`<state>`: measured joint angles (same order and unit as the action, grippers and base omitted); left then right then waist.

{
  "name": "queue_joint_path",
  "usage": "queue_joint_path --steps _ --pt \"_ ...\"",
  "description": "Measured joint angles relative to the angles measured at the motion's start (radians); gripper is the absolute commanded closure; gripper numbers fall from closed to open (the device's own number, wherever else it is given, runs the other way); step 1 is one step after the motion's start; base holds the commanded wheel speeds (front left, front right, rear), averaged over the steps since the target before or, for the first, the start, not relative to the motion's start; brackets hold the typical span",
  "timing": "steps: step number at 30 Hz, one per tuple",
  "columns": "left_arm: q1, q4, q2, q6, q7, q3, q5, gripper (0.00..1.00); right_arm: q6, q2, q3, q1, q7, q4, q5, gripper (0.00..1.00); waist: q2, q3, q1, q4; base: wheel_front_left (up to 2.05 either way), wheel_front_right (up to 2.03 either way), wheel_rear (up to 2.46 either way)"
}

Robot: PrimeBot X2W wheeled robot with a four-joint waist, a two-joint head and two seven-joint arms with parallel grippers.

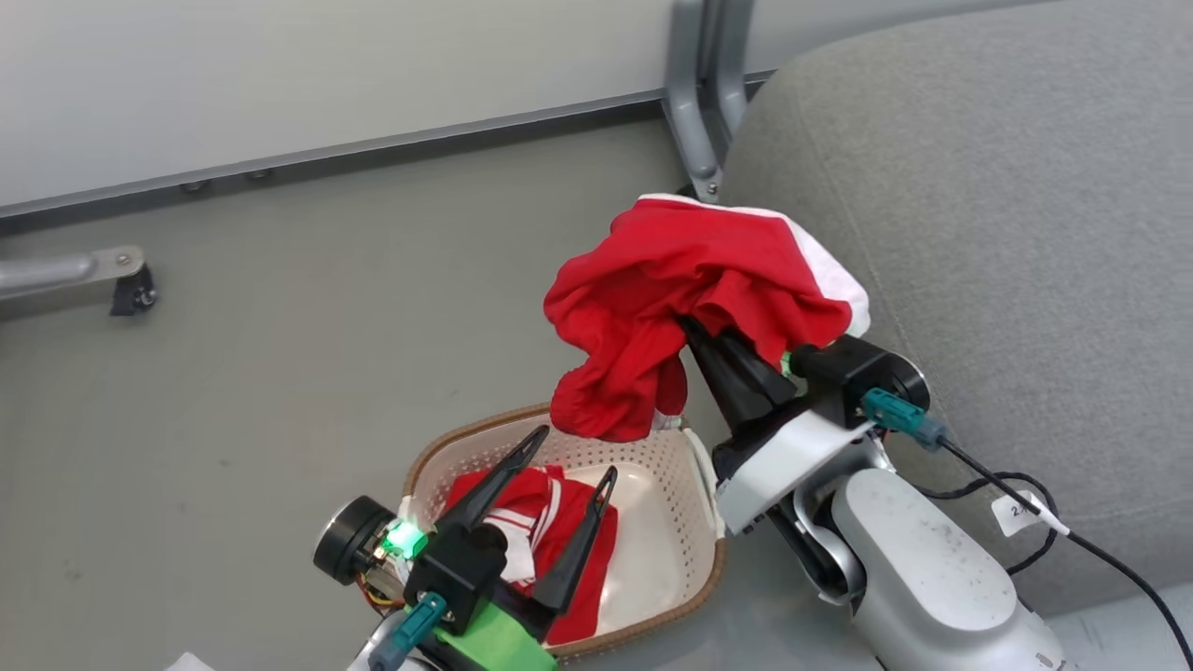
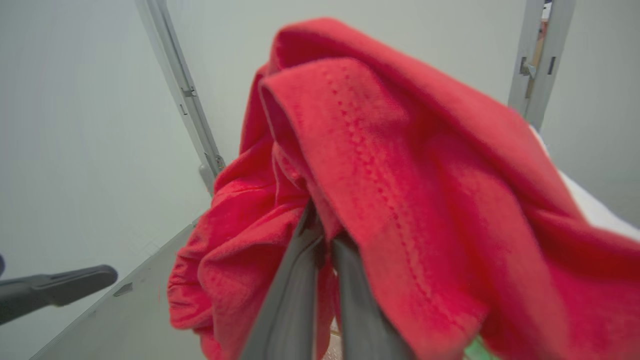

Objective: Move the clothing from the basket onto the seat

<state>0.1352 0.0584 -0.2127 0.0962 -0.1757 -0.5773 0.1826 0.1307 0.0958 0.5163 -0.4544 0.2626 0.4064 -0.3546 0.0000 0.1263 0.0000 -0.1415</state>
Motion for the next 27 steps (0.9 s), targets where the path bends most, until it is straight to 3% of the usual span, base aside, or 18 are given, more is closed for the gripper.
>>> queue_joint_path --steps 15,27 --pt "0.079 -0.060 -0.032 0.012 0.055 -0.049 -0.016 0.00 0.000 0.007 -0.219 0.040 0.000 -0.035 0.037 1.00 0.0000 0.085 0.0000 -0.253 0.00 0.00 0.00" --pt "0.231 -0.155 -0.072 0.026 0.111 -0.092 -0.066 0.00 0.000 0.065 -0.528 -0.134 0.000 -0.008 0.039 1.00 0.0000 0.279 0.0000 -0.302 0.00 0.00 0.00"
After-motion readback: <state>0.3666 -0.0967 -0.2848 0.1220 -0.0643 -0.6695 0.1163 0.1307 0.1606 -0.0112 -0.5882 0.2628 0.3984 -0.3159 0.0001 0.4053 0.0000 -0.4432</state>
